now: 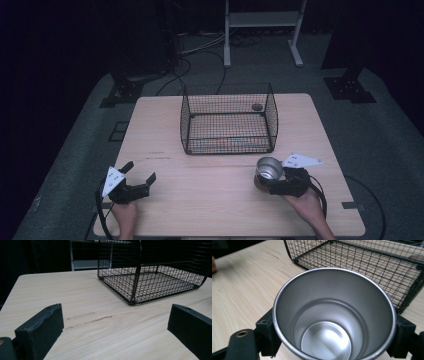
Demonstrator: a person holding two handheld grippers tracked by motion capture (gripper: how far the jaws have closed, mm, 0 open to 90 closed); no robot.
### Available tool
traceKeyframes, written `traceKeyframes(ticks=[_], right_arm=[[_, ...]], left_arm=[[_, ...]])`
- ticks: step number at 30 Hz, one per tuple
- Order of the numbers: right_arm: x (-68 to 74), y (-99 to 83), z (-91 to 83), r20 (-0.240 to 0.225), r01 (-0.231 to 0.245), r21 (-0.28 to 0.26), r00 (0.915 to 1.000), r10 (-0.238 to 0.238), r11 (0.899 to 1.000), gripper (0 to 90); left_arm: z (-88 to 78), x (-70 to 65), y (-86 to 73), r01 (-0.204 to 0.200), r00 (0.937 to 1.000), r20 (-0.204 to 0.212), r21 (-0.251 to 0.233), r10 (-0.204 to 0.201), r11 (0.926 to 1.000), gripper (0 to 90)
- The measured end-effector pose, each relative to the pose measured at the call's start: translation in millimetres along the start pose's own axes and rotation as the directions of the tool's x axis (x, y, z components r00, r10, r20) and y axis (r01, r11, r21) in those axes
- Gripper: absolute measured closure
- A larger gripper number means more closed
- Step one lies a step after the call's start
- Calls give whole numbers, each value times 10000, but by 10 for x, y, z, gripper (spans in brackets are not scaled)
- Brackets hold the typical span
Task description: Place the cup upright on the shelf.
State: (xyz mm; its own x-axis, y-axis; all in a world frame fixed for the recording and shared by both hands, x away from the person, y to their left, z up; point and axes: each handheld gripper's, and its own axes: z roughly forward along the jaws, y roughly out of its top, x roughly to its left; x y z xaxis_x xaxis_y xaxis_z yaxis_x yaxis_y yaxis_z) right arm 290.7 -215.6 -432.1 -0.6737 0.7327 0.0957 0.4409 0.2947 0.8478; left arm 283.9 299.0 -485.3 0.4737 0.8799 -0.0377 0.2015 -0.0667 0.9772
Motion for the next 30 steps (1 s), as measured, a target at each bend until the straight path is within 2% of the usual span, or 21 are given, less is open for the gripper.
traceKeyframes(ticks=[1, 11, 18, 23, 30], right_arm=[[1, 18, -4, -75, -54, 14, 10000, 54, 10000, 178], [34, 277, 3, -243, 630, 264, 9978, -623, 9977, 178], [41, 413, 21, -425, 650, 248, 9971, -639, 9976, 178], [64, 542, 56, -539, 899, 396, 9947, -877, 9952, 179], [47, 697, 97, -429, 948, 271, 9947, -936, 9951, 178]], left_arm=[[0, 0, 0, -12, 10000, 1, -5, 12, 10000, 0], [-1, 4, 0, 47, 10000, 2, -3, -47, 10000, 0], [4, 7, 0, 60, 10000, 3, 23, -60, 10000, 0], [3, 10, 0, 69, 10000, 5, 34, -69, 10000, 0], [7, 16, -1, 102, 9999, 19, -9, -102, 9999, 0]])
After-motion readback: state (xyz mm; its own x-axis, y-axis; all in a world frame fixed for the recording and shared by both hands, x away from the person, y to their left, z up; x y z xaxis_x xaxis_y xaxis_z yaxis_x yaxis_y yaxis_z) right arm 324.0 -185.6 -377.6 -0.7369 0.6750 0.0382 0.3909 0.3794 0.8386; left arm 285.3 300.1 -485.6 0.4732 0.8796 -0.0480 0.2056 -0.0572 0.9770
